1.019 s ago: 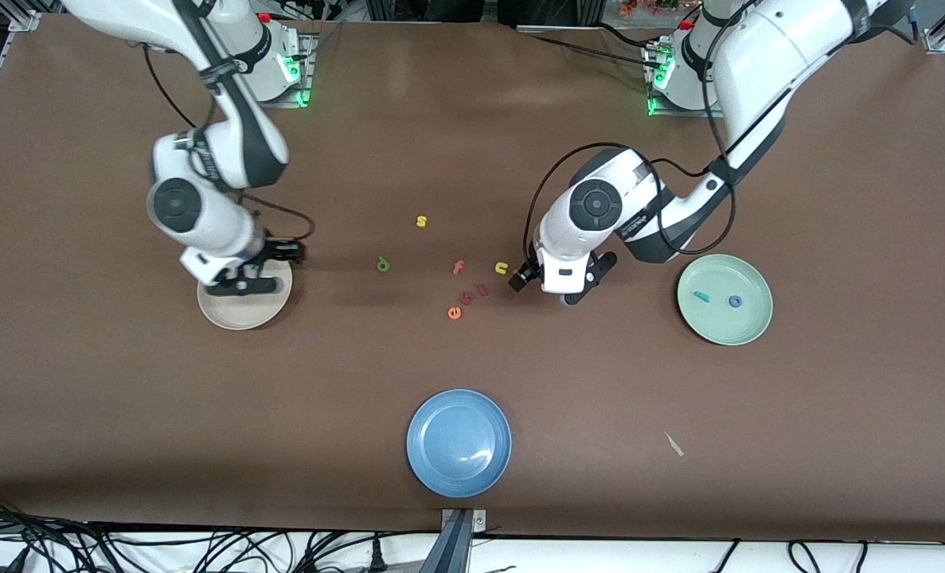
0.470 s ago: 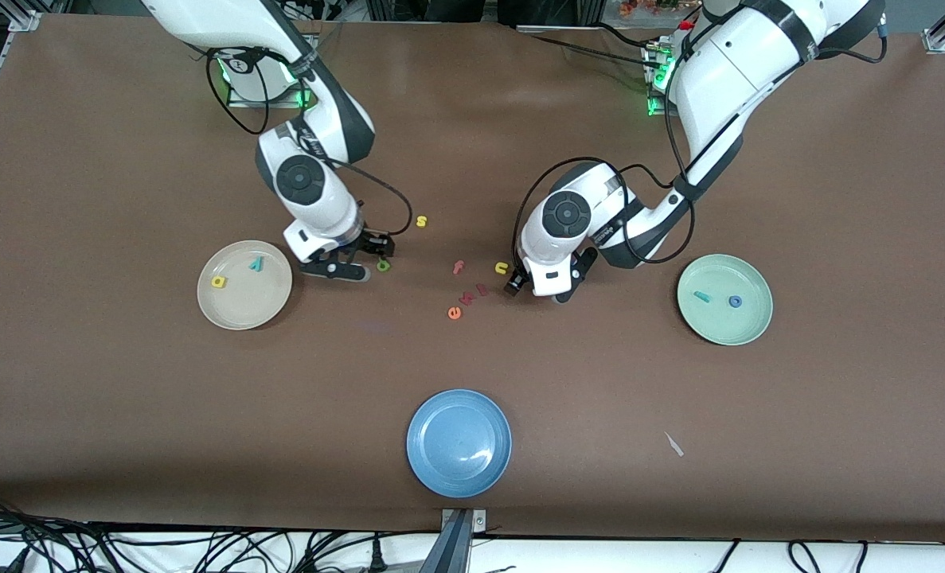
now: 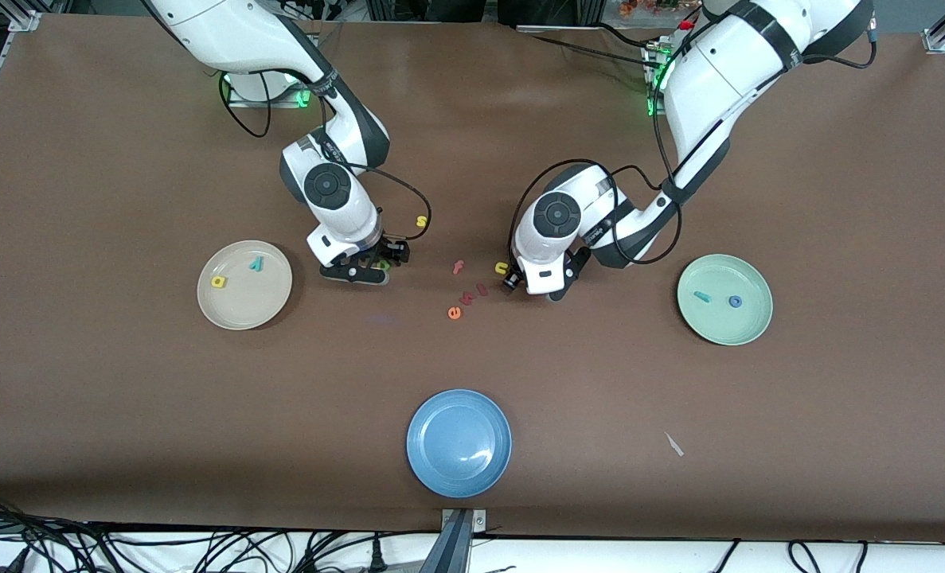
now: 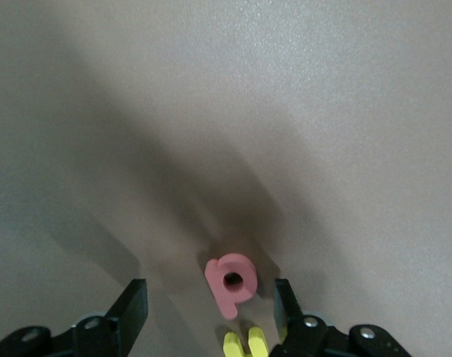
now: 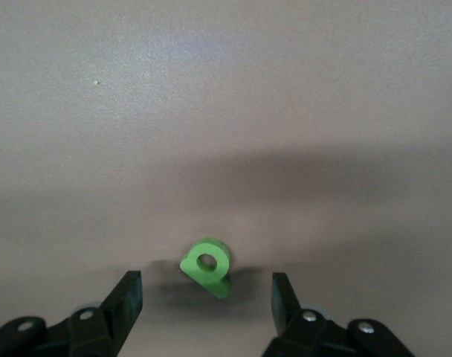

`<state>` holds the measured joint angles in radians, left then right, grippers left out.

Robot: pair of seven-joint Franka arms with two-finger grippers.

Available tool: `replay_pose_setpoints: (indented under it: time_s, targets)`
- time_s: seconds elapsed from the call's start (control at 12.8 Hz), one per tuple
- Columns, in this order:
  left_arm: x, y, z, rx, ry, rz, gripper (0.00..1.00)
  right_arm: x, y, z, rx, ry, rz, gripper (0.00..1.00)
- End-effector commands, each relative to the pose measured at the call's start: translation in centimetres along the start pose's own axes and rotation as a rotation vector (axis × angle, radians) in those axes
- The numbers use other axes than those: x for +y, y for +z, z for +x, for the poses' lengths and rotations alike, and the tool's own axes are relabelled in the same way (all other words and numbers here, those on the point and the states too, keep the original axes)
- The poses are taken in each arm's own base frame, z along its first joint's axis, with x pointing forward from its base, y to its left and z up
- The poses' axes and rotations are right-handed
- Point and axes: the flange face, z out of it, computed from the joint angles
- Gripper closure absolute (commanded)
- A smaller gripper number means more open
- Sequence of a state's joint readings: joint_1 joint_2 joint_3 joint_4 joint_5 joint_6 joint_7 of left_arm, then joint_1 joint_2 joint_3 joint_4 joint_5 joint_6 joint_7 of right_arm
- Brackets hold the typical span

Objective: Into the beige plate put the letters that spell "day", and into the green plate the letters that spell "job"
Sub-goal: 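Grasp the green p with the right gripper while the left grasps pink a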

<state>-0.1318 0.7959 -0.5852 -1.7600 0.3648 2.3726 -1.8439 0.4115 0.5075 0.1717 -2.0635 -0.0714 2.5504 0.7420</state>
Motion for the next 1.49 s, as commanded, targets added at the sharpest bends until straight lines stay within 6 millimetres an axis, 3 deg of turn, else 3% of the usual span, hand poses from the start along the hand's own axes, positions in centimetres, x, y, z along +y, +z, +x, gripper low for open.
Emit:
replay_pose_setpoints:
  time_s: [0.0, 0.08, 0.31, 0.63, 0.94, 1.1, 1.18, 1.41]
  targets:
    - [0.4, 0.0, -0.2, 0.004, -0.012, -0.009, 0.3, -0.6, 0.3, 0.1, 0.026, -0.026, -0.015, 0.27]
    - [0.3, 0.4, -0.3, 0.002, -0.011, -0.004, 0.34, -0.6, 0.4, 0.1, 0.032, -0.037, -0.018, 0.32]
    - [0.3, 0.3, -0.2, 0.003, -0.009, -0.004, 0.59, -0.7, 1.3, -0.2, 0.037, -0.048, -0.013, 0.36]
    - [0.5, -0.2, 0.6, 0.027, 0.018, -0.019, 0.89, -0.8, 1.5, -0.3, 0.037, -0.053, -0.013, 0.54]
    - [0.9, -1.9, 1.7, 0.049, 0.049, -0.047, 0.96, -0.8, 1.1, -0.2, 0.039, -0.06, -0.014, 0.8]
    - [1.3, -3.5, 2.4, 0.059, 0.066, -0.065, 0.96, -0.5, -0.4, 0.4, 0.057, -0.081, -0.011, 0.83]
    - [1.4, -4.4, 3.1, 0.062, 0.067, -0.073, 0.96, 0.3, -1.9, 1.1, 0.054, -0.097, -0.026, 0.83]
    - [1.1, -8.0, 6.1, 0.076, 0.159, -0.063, 0.98, 7.3, -7.1, 5.2, 0.003, -0.227, -0.091, 0.83]
